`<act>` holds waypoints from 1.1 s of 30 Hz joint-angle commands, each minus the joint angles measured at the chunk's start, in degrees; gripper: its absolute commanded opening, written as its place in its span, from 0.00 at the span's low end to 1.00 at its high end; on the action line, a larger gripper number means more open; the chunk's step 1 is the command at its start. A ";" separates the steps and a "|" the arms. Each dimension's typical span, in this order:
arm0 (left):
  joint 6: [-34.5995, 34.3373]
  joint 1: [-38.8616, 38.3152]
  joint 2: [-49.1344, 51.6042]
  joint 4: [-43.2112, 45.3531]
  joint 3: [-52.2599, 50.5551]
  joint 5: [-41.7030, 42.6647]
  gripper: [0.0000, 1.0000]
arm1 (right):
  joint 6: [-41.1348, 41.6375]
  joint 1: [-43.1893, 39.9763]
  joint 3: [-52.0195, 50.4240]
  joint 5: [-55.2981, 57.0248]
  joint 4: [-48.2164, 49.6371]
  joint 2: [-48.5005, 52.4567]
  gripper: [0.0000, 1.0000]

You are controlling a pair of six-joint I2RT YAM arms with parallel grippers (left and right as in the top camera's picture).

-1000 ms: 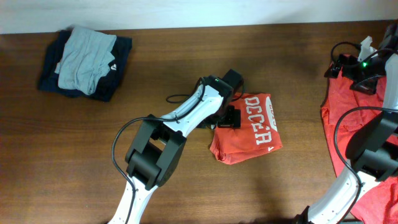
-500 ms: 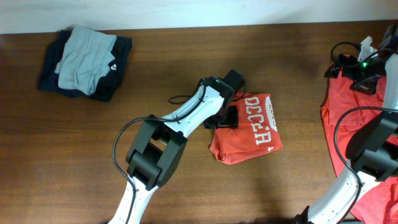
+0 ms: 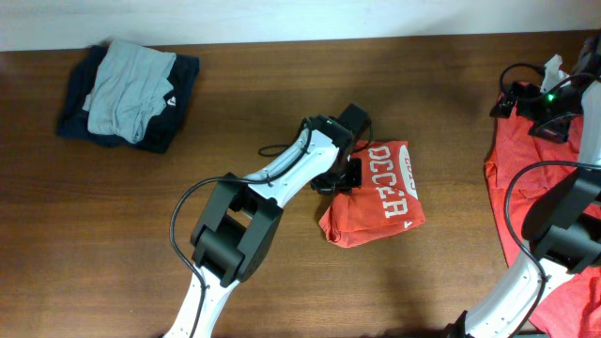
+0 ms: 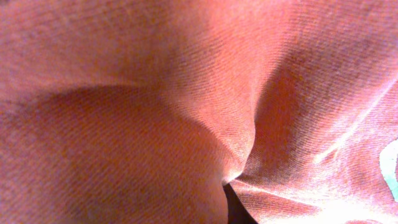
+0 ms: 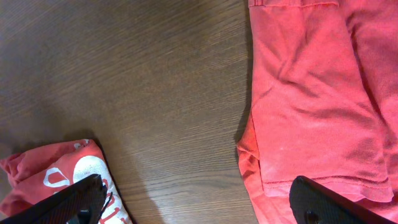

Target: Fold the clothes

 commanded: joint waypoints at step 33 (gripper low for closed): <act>19.02 9.14 5.25 -12.83 31.26 -27.89 0.01 | -0.33 0.00 0.44 0.52 -0.04 -0.61 0.99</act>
